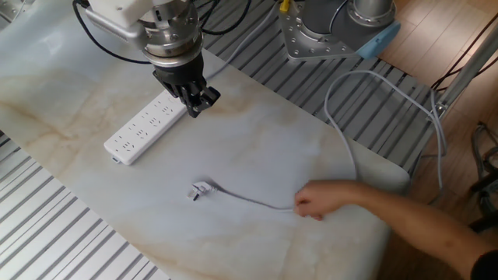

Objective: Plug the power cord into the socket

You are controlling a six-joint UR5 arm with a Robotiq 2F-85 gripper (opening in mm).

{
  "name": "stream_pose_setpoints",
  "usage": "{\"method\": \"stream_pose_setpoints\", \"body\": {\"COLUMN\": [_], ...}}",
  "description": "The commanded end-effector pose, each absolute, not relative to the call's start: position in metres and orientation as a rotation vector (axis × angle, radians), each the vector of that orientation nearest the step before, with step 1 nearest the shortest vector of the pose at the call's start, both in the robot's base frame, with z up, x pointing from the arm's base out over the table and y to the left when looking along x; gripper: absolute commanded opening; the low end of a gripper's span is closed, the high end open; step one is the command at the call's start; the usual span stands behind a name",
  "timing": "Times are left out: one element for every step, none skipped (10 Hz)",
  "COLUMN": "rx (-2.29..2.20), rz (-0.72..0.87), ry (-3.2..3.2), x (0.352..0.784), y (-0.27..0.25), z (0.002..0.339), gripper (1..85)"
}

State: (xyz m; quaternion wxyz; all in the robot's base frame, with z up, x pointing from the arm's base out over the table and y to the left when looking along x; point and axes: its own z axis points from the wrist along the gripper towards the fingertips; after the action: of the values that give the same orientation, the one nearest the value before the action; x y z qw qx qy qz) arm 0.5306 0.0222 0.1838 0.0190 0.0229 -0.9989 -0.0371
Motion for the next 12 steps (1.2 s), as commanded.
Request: {"method": "stream_pose_setpoints", "body": {"rx": [0.046,0.044,0.044,0.043,0.048,0.051,0.050,0.072,0.086,0.120,0.146,0.165], "rz": [-0.213,-0.225,-0.237,-0.237,-0.237,-0.234,-0.244,-0.247,-0.228,-0.223,-0.221,-0.221], "ry": [-3.117,-3.116,-3.118,-3.120,-3.120,-3.120,-3.121,-3.120,-3.121,-3.120,-3.122,-3.129], "x": [0.5303,0.5289,0.5288,0.5291,0.5291,0.5289,0.5280,0.5274,0.5276,0.5265,0.5256,0.5263], "y": [0.0315,0.0321,0.0340,0.0340,0.0340,0.0334,0.0336,0.0329,0.0302,0.0288,0.0277,0.0264], "z": [0.1801,0.1791,0.1782,0.1782,0.1783,0.1780,0.1774,0.1780,0.1770,0.1762,0.1755,0.1747], "gripper": [1.0,1.0,1.0,1.0,1.0,1.0,1.0,1.0,1.0,1.0,1.0,1.0]}}
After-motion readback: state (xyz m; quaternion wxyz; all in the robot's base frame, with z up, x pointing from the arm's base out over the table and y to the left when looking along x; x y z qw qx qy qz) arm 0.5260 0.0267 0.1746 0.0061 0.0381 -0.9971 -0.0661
